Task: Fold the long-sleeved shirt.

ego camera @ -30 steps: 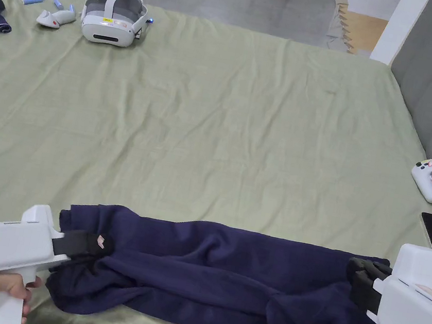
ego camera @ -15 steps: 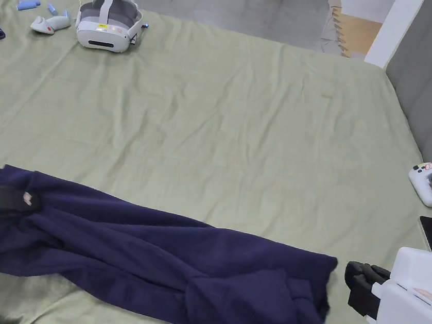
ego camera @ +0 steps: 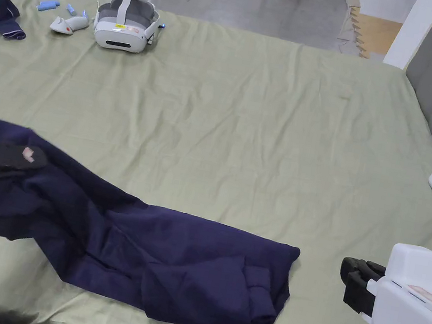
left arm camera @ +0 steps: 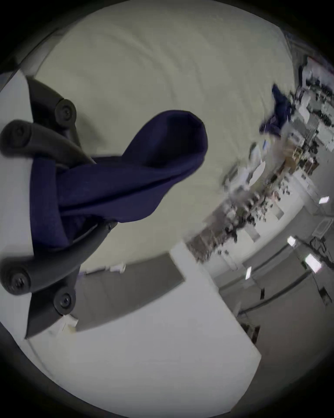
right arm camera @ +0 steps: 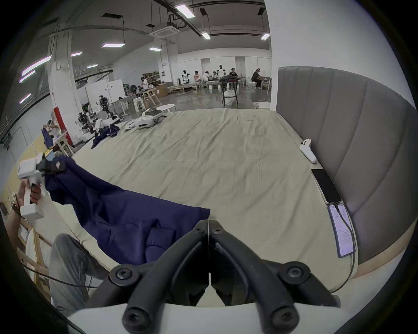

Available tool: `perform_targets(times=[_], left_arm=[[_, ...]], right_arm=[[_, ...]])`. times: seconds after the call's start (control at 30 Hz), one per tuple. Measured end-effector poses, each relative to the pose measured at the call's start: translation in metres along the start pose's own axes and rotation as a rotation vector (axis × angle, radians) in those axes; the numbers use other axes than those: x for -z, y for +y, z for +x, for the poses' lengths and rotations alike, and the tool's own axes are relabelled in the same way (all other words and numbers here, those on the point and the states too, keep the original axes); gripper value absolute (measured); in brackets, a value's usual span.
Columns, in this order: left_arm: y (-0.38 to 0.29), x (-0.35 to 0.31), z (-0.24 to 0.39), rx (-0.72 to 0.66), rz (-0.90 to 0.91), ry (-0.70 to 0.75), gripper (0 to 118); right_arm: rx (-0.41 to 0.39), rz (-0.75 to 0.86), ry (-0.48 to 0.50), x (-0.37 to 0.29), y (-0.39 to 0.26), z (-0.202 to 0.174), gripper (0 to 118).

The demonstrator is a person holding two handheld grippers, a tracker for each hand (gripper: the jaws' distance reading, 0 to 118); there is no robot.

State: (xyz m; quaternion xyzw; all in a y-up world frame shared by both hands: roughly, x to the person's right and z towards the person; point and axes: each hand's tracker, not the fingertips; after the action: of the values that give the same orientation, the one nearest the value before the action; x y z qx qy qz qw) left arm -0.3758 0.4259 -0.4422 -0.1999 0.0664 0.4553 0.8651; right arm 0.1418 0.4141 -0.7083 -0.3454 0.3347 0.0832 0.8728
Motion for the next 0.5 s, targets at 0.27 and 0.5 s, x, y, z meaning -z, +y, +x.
perform_targets(times=[0.27, 0.5], left_arm=[[-0.079, 0.101, 0.118, 0.138, -0.239, -0.05, 19], [-0.167, 0.233, 0.092, 0.134, -0.516, 0.138, 20]], right_arm=[[0.0, -0.007, 0.018, 0.002, -0.002, 0.001, 0], [0.041, 0.007, -0.011, -0.012, -0.007, 0.019, 0]])
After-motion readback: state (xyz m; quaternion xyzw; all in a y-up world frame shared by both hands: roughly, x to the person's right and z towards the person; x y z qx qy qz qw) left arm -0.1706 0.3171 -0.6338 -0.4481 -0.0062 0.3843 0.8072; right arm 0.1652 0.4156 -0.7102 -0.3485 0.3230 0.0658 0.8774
